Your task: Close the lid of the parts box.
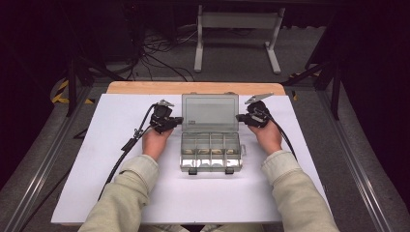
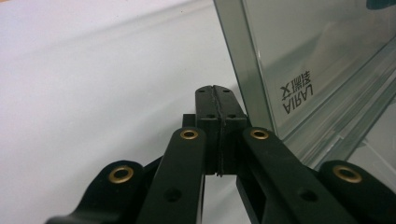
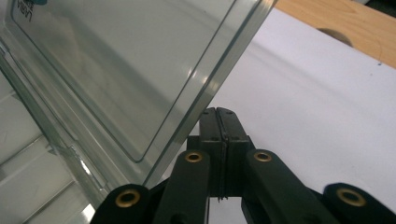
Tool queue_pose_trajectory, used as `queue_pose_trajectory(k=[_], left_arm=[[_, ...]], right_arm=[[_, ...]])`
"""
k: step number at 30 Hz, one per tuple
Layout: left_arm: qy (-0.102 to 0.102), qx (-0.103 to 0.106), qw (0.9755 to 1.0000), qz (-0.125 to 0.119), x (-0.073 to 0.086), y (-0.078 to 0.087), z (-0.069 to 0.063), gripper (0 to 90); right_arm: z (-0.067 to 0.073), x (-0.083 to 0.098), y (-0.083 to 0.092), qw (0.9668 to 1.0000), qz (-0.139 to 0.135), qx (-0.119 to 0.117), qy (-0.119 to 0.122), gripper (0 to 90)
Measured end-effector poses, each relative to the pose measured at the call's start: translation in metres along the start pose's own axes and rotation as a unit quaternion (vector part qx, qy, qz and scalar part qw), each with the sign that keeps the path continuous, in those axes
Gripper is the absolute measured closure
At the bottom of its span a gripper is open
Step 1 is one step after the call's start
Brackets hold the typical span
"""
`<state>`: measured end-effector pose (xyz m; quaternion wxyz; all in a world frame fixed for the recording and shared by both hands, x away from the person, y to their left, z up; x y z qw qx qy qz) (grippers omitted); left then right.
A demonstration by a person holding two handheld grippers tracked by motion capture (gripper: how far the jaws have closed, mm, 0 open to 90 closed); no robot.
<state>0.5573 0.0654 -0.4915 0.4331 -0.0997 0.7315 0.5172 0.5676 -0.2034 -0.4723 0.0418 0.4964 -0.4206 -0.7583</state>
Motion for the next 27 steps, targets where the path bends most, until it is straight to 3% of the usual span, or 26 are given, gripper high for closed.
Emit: queue_pose_trajectory(k=[14,27], left_arm=[[-0.009,-0.003,0.9998,-0.016,-0.005,0.008,-0.002,90.0],[-0.002,0.012,0.9994,-0.031,-0.009,0.018,-0.008,90.0]], right_arm=[[0.005,-0.007,0.008,0.9996,-0.018,0.011,0.021,90.0],[0.014,-0.013,0.019,0.9985,-0.048,0.000,0.027,90.0]])
Point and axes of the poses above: each handheld gripper's, and its own axes: y roughly backward along the jaws, x roughly out of its underside, z roughly to its left, the point moved 8 cm from there along -y, roughly forward along the jaws, and after that the axes turned 12 degrees about -x, right-handed, at the moved point
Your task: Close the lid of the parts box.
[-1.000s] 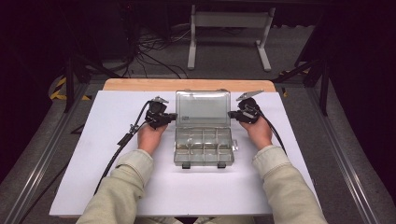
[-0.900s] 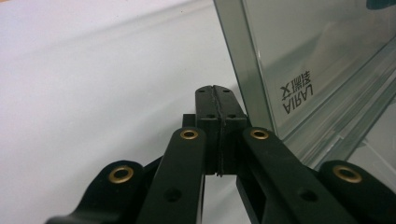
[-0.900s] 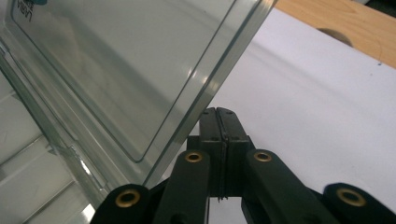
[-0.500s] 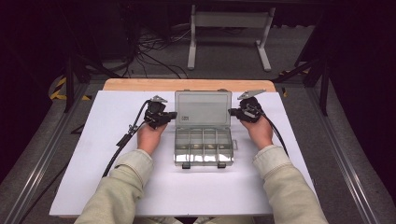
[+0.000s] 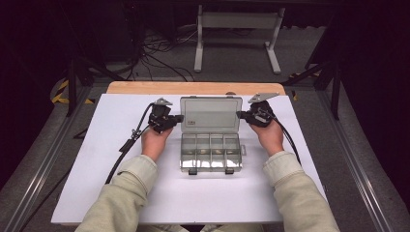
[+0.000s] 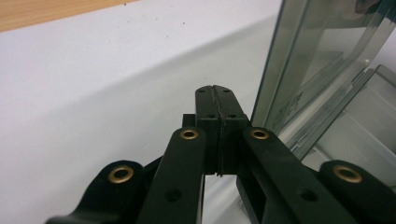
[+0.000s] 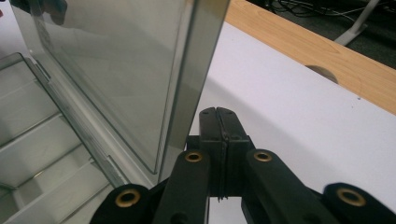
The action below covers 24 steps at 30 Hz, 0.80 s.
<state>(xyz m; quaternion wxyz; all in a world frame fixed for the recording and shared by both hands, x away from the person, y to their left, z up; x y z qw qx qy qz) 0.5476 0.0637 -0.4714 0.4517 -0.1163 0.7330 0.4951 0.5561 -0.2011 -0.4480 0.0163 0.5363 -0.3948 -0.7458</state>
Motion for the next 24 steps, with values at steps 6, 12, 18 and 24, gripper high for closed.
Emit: queue_pose_trajectory(k=[6,12,18,24], left_arm=[[-0.006,0.005,0.9999,-0.008,-0.001,0.005,-0.001,90.0],[-0.011,0.012,0.9998,-0.015,-0.001,0.012,-0.004,90.0],[-0.016,0.022,0.9994,-0.021,-0.002,0.021,-0.007,89.9],[-0.024,0.030,0.9987,-0.033,-0.004,0.032,-0.014,89.9]], right_arm=[[0.006,-0.004,0.006,0.9999,-0.012,-0.007,0.007,90.0],[0.013,-0.006,0.013,0.9995,-0.023,-0.013,0.018,90.0],[0.020,-0.005,0.019,0.9990,-0.031,-0.023,0.022,90.0],[0.029,-0.006,0.027,0.9983,-0.035,-0.036,0.028,90.0]])
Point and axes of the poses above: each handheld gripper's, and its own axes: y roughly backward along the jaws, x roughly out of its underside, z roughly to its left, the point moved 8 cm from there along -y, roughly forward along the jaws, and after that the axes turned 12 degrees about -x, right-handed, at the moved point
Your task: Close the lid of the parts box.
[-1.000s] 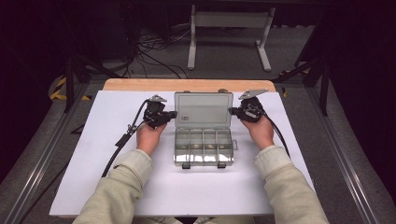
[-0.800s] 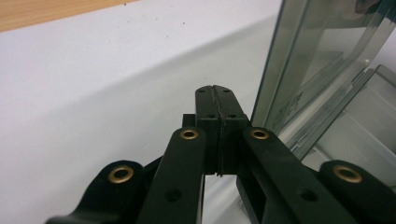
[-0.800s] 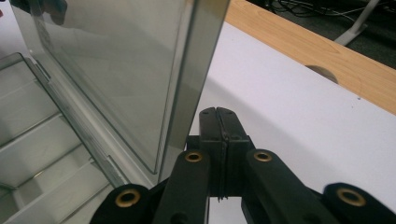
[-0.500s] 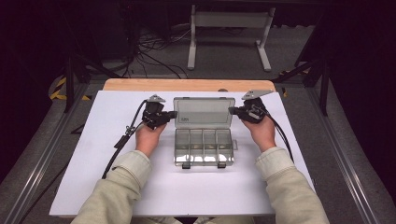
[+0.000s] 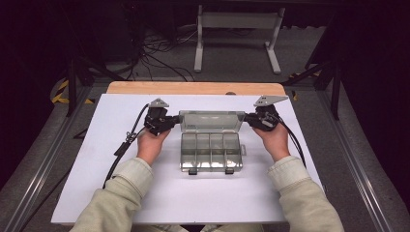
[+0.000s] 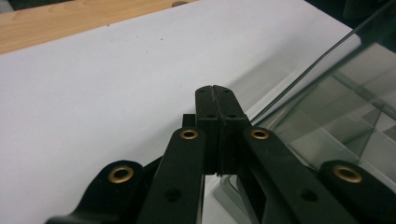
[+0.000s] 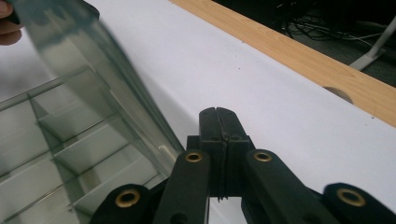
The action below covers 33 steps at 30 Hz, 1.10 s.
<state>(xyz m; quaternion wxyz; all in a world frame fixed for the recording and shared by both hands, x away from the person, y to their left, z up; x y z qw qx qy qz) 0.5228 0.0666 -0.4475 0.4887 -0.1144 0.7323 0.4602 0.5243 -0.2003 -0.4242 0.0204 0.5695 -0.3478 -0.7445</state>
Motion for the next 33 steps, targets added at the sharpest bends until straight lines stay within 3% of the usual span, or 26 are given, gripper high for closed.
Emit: queue_pose_trajectory(k=[14,27,33], left_arm=[[-0.010,0.021,0.9997,-0.012,-0.001,0.026,-0.012,89.9],[-0.018,0.046,0.9986,-0.021,0.008,0.053,-0.027,89.9],[-0.034,0.054,0.9976,-0.029,0.015,0.065,-0.042,89.9]], right_arm=[[0.027,-0.005,0.020,0.9995,-0.015,-0.021,0.017,90.0],[0.055,0.000,0.040,0.9984,-0.036,-0.036,0.023,90.0],[0.073,0.005,0.049,0.9972,-0.052,-0.045,0.030,90.0]])
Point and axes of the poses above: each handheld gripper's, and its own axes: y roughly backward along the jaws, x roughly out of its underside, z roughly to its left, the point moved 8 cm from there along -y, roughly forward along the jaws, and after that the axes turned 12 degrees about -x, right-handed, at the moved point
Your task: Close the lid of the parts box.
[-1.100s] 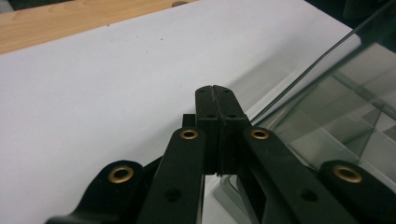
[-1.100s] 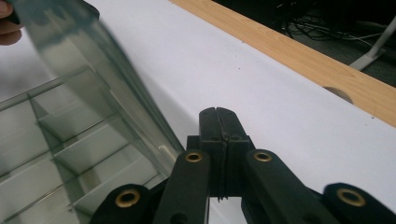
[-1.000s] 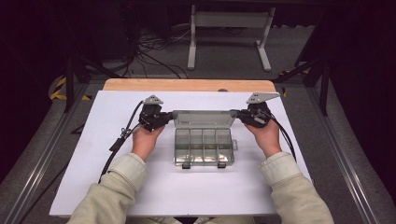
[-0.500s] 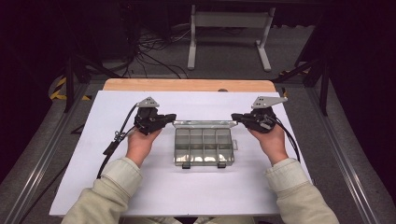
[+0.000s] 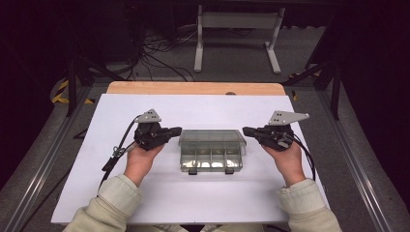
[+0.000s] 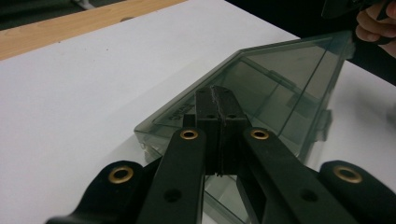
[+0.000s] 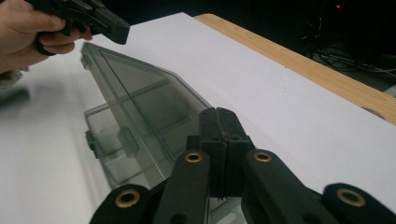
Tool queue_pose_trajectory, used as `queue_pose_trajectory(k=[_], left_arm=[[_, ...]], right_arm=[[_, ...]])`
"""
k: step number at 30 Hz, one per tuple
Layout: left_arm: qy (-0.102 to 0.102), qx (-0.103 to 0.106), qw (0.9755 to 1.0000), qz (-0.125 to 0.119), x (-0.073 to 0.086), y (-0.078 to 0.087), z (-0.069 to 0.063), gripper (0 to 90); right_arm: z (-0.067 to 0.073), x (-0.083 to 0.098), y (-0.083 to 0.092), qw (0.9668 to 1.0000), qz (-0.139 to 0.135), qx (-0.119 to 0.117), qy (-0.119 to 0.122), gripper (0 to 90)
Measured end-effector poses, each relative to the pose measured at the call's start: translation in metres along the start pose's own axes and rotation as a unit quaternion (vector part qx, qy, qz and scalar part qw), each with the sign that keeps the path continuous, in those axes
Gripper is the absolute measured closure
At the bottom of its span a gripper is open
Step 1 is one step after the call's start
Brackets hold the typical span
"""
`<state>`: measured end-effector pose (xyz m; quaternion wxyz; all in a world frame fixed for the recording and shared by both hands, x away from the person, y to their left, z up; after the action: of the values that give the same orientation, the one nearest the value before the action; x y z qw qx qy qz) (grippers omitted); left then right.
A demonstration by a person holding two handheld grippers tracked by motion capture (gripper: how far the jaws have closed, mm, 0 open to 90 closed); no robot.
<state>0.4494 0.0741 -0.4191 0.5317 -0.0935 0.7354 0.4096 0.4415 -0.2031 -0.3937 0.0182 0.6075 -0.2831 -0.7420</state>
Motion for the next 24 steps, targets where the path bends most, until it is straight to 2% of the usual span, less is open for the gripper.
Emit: queue_pose_trajectory(k=[2,4,8,9,13,14,16,17,20,24], left_arm=[[0.000,-0.005,1.0000,-0.006,0.003,0.004,-0.003,89.9],[-0.006,-0.001,1.0000,0.003,0.005,0.005,-0.005,89.9],[-0.008,0.001,1.0000,0.004,0.004,0.010,-0.009,89.9],[-0.014,0.003,0.9999,0.005,0.004,0.011,-0.011,89.9],[-0.013,0.010,0.9997,0.017,0.004,0.012,-0.015,89.9],[-0.015,0.008,0.9996,0.021,0.004,0.012,-0.015,89.9],[-0.032,0.007,0.9986,0.041,0.006,0.011,-0.019,89.9],[-0.032,0.007,0.9986,0.041,0.006,0.011,-0.019,89.9],[-0.056,0.011,0.9963,0.065,0.008,0.008,-0.027,89.9],[-0.065,0.022,0.9938,0.087,0.011,0.006,-0.033,89.9]], right_arm=[[0.006,0.000,0.001,1.0000,-0.001,-0.004,0.001,90.0],[0.010,0.001,0.003,1.0000,-0.001,-0.006,0.004,90.0],[0.016,0.002,0.003,0.9999,0.004,-0.008,0.006,90.0],[0.016,0.002,0.003,0.9999,0.005,-0.009,0.006,90.0],[0.019,0.003,0.003,0.9998,0.014,-0.011,0.007,90.0],[0.020,0.004,0.003,0.9997,0.018,-0.012,0.007,90.0],[0.021,0.006,0.001,0.9994,0.032,-0.014,0.004,90.0],[0.021,0.006,0.001,0.9994,0.032,-0.014,0.004,90.0],[0.024,0.010,-0.004,0.9980,0.060,-0.021,-0.002,90.0],[0.028,0.014,-0.008,0.9954,0.092,-0.025,-0.002,90.0]])
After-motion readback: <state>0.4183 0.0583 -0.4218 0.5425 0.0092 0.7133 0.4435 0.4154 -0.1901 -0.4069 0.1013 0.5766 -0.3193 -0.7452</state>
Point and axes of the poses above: each handheld gripper's, and its own axes: y roughly backward along the jaws, x roughly out of its underside, z roughly to its left, the point moved 8 cm from there along -y, roughly forward along the jaws, and after that the axes turned 12 degrees about -x, right-handed, at the moved point
